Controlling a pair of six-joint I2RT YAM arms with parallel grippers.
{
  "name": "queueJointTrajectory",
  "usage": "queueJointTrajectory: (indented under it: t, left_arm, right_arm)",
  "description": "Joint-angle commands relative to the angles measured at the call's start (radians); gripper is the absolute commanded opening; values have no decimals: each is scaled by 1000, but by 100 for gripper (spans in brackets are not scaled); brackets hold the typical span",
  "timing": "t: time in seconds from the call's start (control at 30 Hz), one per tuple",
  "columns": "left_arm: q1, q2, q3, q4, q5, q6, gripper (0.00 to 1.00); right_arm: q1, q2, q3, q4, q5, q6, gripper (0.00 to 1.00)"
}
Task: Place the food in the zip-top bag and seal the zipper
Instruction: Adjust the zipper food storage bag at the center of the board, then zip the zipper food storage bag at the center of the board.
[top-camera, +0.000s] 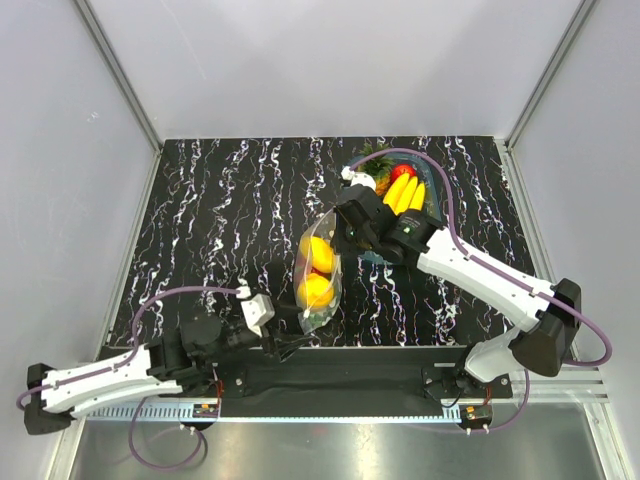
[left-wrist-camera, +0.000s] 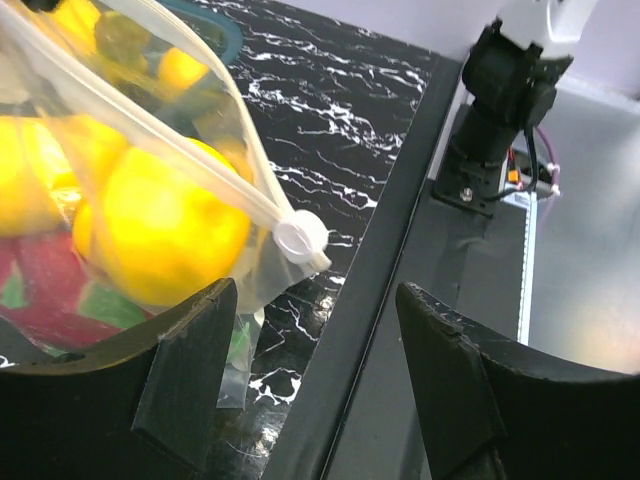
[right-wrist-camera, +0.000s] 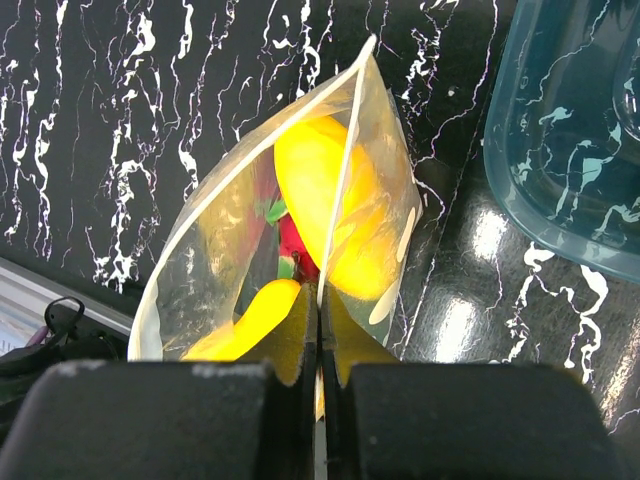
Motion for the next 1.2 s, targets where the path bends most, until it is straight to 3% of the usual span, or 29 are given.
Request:
queueJointTrajectory:
  t: [0.0, 0.13, 0.43, 0.6, 0.67, 0.77, 0.9, 1.17]
  left_arm:
    - [-60, 43, -7, 95, -132, 59, 69]
    - [-132, 98, -11, 132, -330, 75, 63]
    - [-192, 201, -28, 308, -501, 93, 42]
    - [-193, 224, -40, 393, -502, 130, 38]
    - [-195, 230, -30, 381, -508, 139, 27]
    - [-193, 224, -19, 364, -493, 171, 20]
    - [-193, 191, 4, 315, -495, 170, 0]
    - [-164, 70, -59, 314, -505, 157, 0]
  right_arm:
    - [-8, -4, 51, 8, 4, -4, 0]
    - [-8, -10, 48, 8, 0, 0, 0]
    - [-7, -24, 35, 3, -8, 5, 0]
    - [-8, -30, 28, 5, -5, 8, 0]
    - [-8, -33, 26, 6, -11, 10, 0]
    - [-7, -33, 23, 2, -14, 14, 0]
    - [-8, -48, 15, -14, -5, 23, 0]
    - [-8, -158, -34, -61, 90, 56, 0]
